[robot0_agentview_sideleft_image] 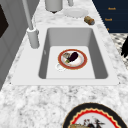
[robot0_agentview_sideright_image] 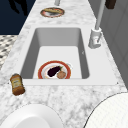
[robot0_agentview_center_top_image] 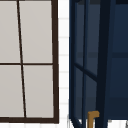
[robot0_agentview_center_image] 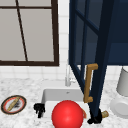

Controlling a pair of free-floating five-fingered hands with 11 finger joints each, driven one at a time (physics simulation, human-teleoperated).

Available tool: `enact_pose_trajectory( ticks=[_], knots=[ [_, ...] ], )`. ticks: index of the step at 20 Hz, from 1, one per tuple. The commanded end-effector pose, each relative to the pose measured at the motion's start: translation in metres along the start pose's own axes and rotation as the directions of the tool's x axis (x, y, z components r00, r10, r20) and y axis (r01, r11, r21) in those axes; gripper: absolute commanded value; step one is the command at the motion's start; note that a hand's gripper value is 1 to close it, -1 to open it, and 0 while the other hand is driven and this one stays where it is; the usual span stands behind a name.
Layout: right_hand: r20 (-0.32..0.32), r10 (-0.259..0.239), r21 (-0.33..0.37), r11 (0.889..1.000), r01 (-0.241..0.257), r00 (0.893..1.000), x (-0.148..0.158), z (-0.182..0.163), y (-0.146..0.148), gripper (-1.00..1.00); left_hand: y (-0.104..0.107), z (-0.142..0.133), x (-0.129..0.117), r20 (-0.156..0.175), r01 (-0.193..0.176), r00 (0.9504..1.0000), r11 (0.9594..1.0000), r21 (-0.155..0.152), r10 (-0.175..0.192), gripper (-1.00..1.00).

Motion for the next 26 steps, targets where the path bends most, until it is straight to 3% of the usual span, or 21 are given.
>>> enact_pose_trajectory(
  ticks=[1, 3, 5, 7, 10, 12, 15, 16, 20, 22, 23, 24, 25, 26],
  knots=[
    [-0.024, 0.021, 0.092, 0.996, -0.018, 1.0, 0.008, -0.009, -0.004, -1.0, 0.0, 0.0, 0.0, 0.0, 0.0, 1.0, 1.0, 0.0, 0.0, 0.0],
    [-0.015, 0.012, 0.126, 0.992, -0.01, 1.0, 0.009, -0.012, -0.002, -1.0, 0.0, 0.0, 0.0, 0.0, 0.0, 1.0, 1.0, 0.0, 0.0, 0.0],
    [-0.012, 0.065, 0.199, 0.978, -0.061, 0.998, 0.021, -0.009, 0.005, -1.0, 0.0, 0.0, 0.0, 0.0, 0.0, 1.0, 1.0, 0.0, 0.0, 0.0],
    [-0.013, 0.078, 0.234, 0.97, -0.073, 0.997, 0.025, -0.012, 0.006, -1.0, 0.0, 0.0, 0.0, 0.0, 0.0, 1.0, 1.0, 0.0, 0.0, 0.0],
    [-0.017, 0.078, 0.298, 0.952, -0.069, 0.997, 0.033, -0.016, 0.01, -1.0, 0.0, 0.0, 0.0, 0.0, 0.0, 1.0, 1.0, 0.0, 0.0, 0.0],
    [-0.016, 0.047, 0.342, 0.939, -0.038, 0.999, 0.029, -0.025, 0.01, -1.0, 0.0, 0.0, 0.0, 0.0, 0.0, 1.0, 1.0, 0.0, 0.0, 0.0],
    [-0.017, -0.017, 0.315, 0.949, 0.021, 1.0, 0.03, -0.024, 0.012, -1.0, 0.0, 0.0, 0.0, 0.0, 0.0, 1.0, 1.0, 0.0, 0.0, 0.0],
    [-0.01, -0.018, 0.309, 0.951, 0.02, 1.0, 0.032, -0.023, 0.012, -1.0, 0.0, 0.0, 0.0, 0.0, 0.0, 1.0, 1.0, 0.0, 0.0, 0.0],
    [-0.031, -0.012, 0.346, 0.938, 0.022, 0.999, 0.035, -0.029, 0.016, -1.0, 0.0, 0.0, 0.0, 0.0, 0.0, 1.0, 1.0, 0.0, 0.0, 0.0],
    [-0.01, -0.018, 0.32, 0.947, 0.02, 1.0, 0.033, -0.026, 0.015, -1.0, 0.0, 0.0, 0.0, 0.0, 0.0, 1.0, 1.0, 0.0, 0.0, 0.0],
    [-0.02, -0.012, 0.348, 0.937, 0.018, 1.0, 0.032, -0.032, 0.018, -1.0, 0.0, 0.0, 0.0, 0.0, 0.0, 1.0, 1.0, 0.0, 0.0, 0.0],
    [-0.035, 0.002, 0.404, 0.914, 0.012, 0.999, 0.037, -0.039, 0.017, -1.0, 0.0, 0.0, 0.0, 0.0, 0.0, 1.0, 1.0, 0.0, 0.0, 0.0],
    [-0.043, 0.013, 0.439, 0.899, 0.007, 0.999, 0.038, -0.045, 0.019, -1.0, 0.0, 0.0, 0.0, 0.0, 0.0, 1.0, 1.0, 0.0, 0.0, 0.0],
    [-0.047, 0.014, 0.456, 0.89, 0.009, 0.999, 0.039, -0.049, 0.019, -1.0, 0.0, 0.0, 0.0, 0.0, 0.0, 1.0, 1.0, 0.0, 0.0, 0.0]
  ],
)
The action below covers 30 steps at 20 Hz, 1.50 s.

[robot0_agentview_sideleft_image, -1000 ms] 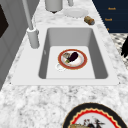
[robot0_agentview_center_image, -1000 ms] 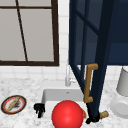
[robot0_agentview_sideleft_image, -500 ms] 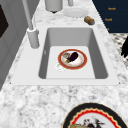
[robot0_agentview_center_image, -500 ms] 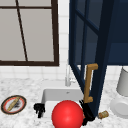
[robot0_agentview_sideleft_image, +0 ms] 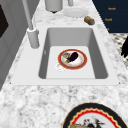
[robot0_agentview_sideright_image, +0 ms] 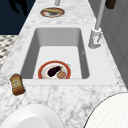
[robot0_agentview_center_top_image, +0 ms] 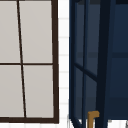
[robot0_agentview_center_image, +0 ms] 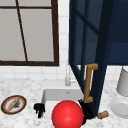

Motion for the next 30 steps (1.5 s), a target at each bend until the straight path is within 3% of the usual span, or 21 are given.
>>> enact_pose_trajectory(
  ticks=[1, 4, 8, 12, 15, 17, 19, 24, 25, 27, 28, 30],
  knots=[
    [-0.039, 0.023, 0.115, 0.993, -0.018, 0.999, 0.005, -0.016, -0.003, -1.0, 0.0, 0.0, 0.0, 0.0, 0.0, 1.0, 1.0, 0.0, 0.0, 0.0],
    [-0.054, 0.019, 0.185, 0.983, -0.008, 0.998, 0.007, -0.028, -0.006, -1.0, 0.0, 0.0, 0.0, 0.0, 0.0, 1.0, 1.0, 0.0, 0.0, 0.0],
    [-0.077, 0.015, 0.281, 0.96, 0.007, 0.997, 0.01, -0.044, -0.008, -1.0, 0.0, 0.0, 0.0, 0.0, 0.0, 1.0, 1.0, 0.0, 0.0, 0.0],
    [-0.081, 0.064, 0.368, 0.929, -0.03, 0.995, 0.006, -0.058, -0.008, -1.0, 0.0, 0.0, 0.0, 0.0, 0.0, 1.0, 1.0, 0.0, 0.0, 0.0],
    [-0.077, 0.089, 0.399, 0.915, -0.051, 0.993, 0.006, -0.073, -0.012, -1.0, 0.0, 0.0, 0.0, 0.0, 0.0, 1.0, 1.0, 0.0, 0.0, 0.0],
    [-0.11, 0.093, 0.422, 0.906, -0.038, 0.99, 0.002, -0.078, -0.01, -1.0, 0.0, 0.0, 0.0, 0.0, 0.0, 1.0, 1.0, 0.0, 0.0, 0.0],
    [-0.123, 0.071, 0.456, 0.89, -0.007, 0.99, -0.003, -0.086, -0.006, -1.0, 0.0, 0.0, 0.0, 0.0, 0.0, 1.0, 1.0, 0.0, 0.0, 0.0],
    [-0.152, 0.093, 0.536, 0.844, 0.003, 0.984, -0.004, -0.108, -0.004, -1.0, 0.0, 0.0, 0.0, 0.0, 0.0, 1.0, 1.0, 0.0, 0.0, 0.0],
    [-0.155, 0.099, 0.54, 0.842, 0.0, 0.983, -0.006, -0.115, -0.005, -1.0, 0.0, 0.0, 0.0, 0.0, 0.0, 1.0, 1.0, 0.0, 0.0, 0.0],
    [-0.143, 0.093, 0.511, 0.86, -0.007, 0.985, -0.012, -0.134, 0.005, -1.0, 0.0, 0.0, 0.0, 0.0, 0.0, 1.0, 1.0, 0.0, 0.0, 0.0],
    [-0.144, 0.094, 0.51, 0.86, -0.007, 0.985, -0.015, -0.14, 0.009, -1.0, 0.0, 0.0, 0.0, 0.0, 0.0, 1.0, 1.0, 0.0, 0.0, 0.0],
    [-0.138, 0.099, 0.487, 0.873, -0.02, 0.985, -0.019, -0.156, 0.015, -1.0, 0.0, 0.0, 0.0, 0.0, 0.0, 1.0, 1.0, 0.0, 0.0, 0.0]
  ],
)
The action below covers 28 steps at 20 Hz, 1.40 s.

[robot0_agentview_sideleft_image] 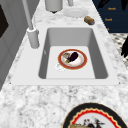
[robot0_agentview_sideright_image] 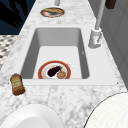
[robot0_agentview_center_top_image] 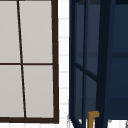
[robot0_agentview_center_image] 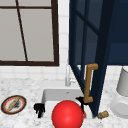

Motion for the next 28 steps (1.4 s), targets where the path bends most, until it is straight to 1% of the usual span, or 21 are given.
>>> enact_pose_trajectory(
  ticks=[1, 3, 4, 6, 8, 9, 11, 13, 14, 16, 19, 23, 26, 27, 28],
  knots=[
    [-0.016, 0.034, -0.04, 0.999, -0.035, 0.999, -0.003, -0.032, -0.007, -1.0, 0.0, 0.0, 0.0, 0.0, 0.0, 1.0, 1.0, 0.0, 0.0, 0.0],
    [-0.014, 0.047, -0.063, 0.997, -0.047, 0.999, -0.005, -0.049, -0.009, -1.0, 0.0, 0.0, 0.0, 0.0, 0.0, 1.0, 1.0, 0.0, 0.0, 0.0],
    [-0.015, 0.061, -0.078, 0.995, -0.062, 0.998, -0.007, -0.059, -0.007, -1.0, 0.0, 0.0, 0.0, 0.0, 0.0, 1.0, 1.0, 0.0, 0.0, 0.0],
    [-0.032, 0.086, -0.08, 0.993, -0.088, 0.996, -0.012, -0.076, -0.004, -1.0, 0.0, 0.0, 0.0, 0.0, 0.0, 1.0, 1.0, 0.0, 0.0, 0.0],
    [-0.028, 0.097, -0.083, 0.992, -0.099, 0.995, -0.014, -0.092, -0.005, -1.0, 0.0, 0.0, 0.0, 0.0, 0.0, 1.0, 1.0, 0.0, 0.0, 0.0],
    [-0.027, 0.103, -0.098, 0.99, -0.105, 0.994, -0.015, -0.099, -0.005, -1.0, 0.0, 0.0, 0.0, 0.0, 0.0, 1.0, 1.0, 0.0, 0.0, 0.0],
    [-0.007, 0.123, -0.133, 0.983, -0.123, 0.992, -0.017, -0.104, -0.001, -1.0, 0.0, 0.0, 0.0, 0.0, 0.0, 1.0, 1.0, 0.0, 0.0, 0.0],
    [-0.013, 0.14, -0.146, 0.979, -0.14, 0.99, -0.019, -0.112, 0.0, -1.0, 0.0, 0.0, 0.0, 0.0, 0.0, 1.0, 1.0, 0.0, 0.0, 0.0],
    [-0.025, 0.161, -0.123, 0.979, -0.163, 0.987, -0.019, -0.112, -0.001, -1.0, 0.0, 0.0, 0.0, 0.0, 0.0, 1.0, 1.0, 0.0, 0.0, 0.0],
    [-0.038, 0.181, -0.1, 0.978, -0.184, 0.983, -0.02, -0.114, 0.001, -1.0, 0.0, 0.0, 0.0, 0.0, 0.0, 1.0, 1.0, 0.0, 0.0, 0.0],
    [-0.068, 0.204, -0.099, 0.973, -0.21, 0.977, -0.016, -0.105, 0.003, -1.0, 0.0, 0.0, 0.0, 0.0, 0.0, 1.0, 1.0, 0.0, 0.0, 0.0],
    [-0.099, 0.254, -0.092, 0.96, -0.263, 0.962, -0.015, -0.098, 0.007, -1.0, 0.0, 0.0, 0.0, 0.0, 0.0, 1.0, 1.0, 0.0, 0.0, 0.0],
    [-0.111, 0.293, -0.101, 0.947, -0.304, 0.95, -0.013, -0.101, 0.009, -1.0, 0.0, 0.0, 0.0, 0.0, 0.0, 1.0, 1.0, 0.0, 0.0, 0.0],
    [-0.107, 0.3, -0.11, 0.944, -0.311, 0.948, -0.011, -0.107, 0.019, -1.0, 0.0, 0.0, 0.0, 0.0, 0.0, 1.0, 1.0, 0.0, 0.0, 0.0],
    [-0.103, 0.297, -0.119, 0.944, -0.308, 0.949, -0.008, -0.113, 0.026, -1.0, 0.0, 0.0, 0.0, 0.0, 0.0, 1.0, 1.0, 0.0, 0.0, 0.0]
  ],
)
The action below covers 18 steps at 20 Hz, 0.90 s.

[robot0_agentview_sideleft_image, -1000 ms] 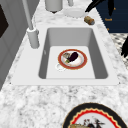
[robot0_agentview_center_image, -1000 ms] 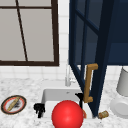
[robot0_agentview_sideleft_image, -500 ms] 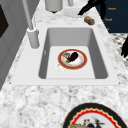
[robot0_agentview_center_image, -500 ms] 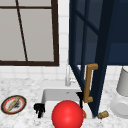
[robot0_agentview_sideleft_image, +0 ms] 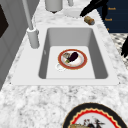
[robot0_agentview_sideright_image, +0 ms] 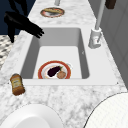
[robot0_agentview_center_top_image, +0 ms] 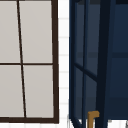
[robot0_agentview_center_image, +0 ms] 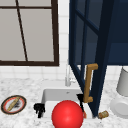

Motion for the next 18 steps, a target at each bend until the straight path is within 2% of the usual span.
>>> enact_pose_trajectory(
  ticks=[1, 4, 7, 9, 13, 18],
  knots=[
    [0.004, 0.107, -0.015, 0.994, -0.107, 0.994, 0.011, -0.008, 0.017, -1.0, 0.0, 0.0, 0.0, 0.0, 0.0, 1.0, 1.0, 0.0, 0.0, 0.0],
    [-0.005, 0.013, -0.007, 1.0, -0.013, 1.0, 0.003, -0.006, 0.01, -1.0, 0.0, 0.0, 0.0, 0.0, 0.0, 1.0, 1.0, 0.0, 0.0, 0.0],
    [-0.007, 0.016, 0.016, 1.0, -0.016, 1.0, 0.005, -0.009, 0.021, -1.0, 0.0, 0.0, 0.0, 0.0, 0.0, 1.0, 1.0, 0.0, 0.0, 0.0],
    [0.005, 0.04, 0.064, 0.997, -0.04, 0.999, 0.004, -0.023, 0.035, -1.0, 0.0, 0.0, 0.0, 0.0, 0.0, 1.0, 1.0, 0.0, 0.0, 0.0],
    [0.026, 0.047, 0.116, 0.992, -0.05, 0.999, 0.002, -0.047, 0.042, -1.0, 0.0, 0.0, 0.0, 0.0, 0.0, 1.0, 1.0, 0.0, 0.0, 0.0],
    [-0.008, 0.041, 0.193, 0.98, -0.039, 0.999, 0.017, -0.074, 0.06, -1.0, 0.0, 0.0, 0.0, 0.0, 0.0, 1.0, 1.0, 0.0, 0.0, 0.0]
  ],
)
